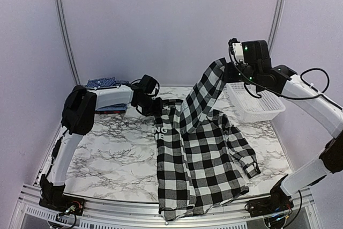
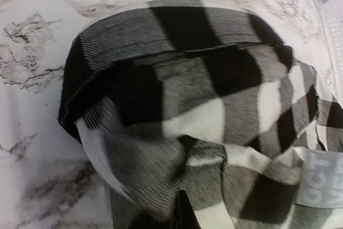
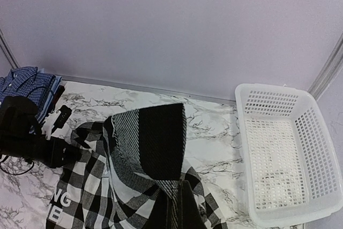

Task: Fold and stack the long sleeve shirts
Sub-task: Move the 1/3-folded shirt to the center of the board.

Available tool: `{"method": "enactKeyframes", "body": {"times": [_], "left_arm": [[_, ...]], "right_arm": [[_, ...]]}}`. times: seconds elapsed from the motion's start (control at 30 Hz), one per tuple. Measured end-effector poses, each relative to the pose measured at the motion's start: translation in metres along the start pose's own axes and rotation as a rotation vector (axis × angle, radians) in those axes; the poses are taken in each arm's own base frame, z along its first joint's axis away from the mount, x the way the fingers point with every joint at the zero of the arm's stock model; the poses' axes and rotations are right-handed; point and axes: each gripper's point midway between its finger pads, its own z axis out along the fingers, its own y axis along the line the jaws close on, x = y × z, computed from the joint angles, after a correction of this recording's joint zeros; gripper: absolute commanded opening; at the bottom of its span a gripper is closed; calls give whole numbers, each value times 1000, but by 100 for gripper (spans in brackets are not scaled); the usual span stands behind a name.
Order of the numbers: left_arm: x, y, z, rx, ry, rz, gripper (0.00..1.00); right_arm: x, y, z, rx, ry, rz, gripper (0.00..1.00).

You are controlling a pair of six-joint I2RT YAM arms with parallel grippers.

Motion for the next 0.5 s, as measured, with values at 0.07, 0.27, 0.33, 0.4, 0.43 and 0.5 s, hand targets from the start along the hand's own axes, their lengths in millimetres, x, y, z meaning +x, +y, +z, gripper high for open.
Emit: {"method": "enactKeyframes", "body": {"times": [0.07, 0.27, 0.33, 0.4, 0.43, 0.5], "left_arm": [[-1, 12, 17, 15, 24, -30, 3], [-35, 17, 30, 86, -13, -85, 4], [-43, 19, 37, 114, -16, -108, 4], [-54, 19, 43, 143, -31, -128, 4], [-59, 19, 46, 159, -37, -140, 4], [-69, 22, 50, 185, -55, -159, 4]], "right_arm": [[2, 0, 2, 3, 2, -1, 0], [13, 2, 13, 5, 22, -7, 0], [17, 3, 18, 6, 31, -14, 0], [19, 5, 24, 4, 31, -23, 0], [21, 6, 28, 0, 32, -30, 0], [25, 10, 36, -9, 41, -41, 0]]}}
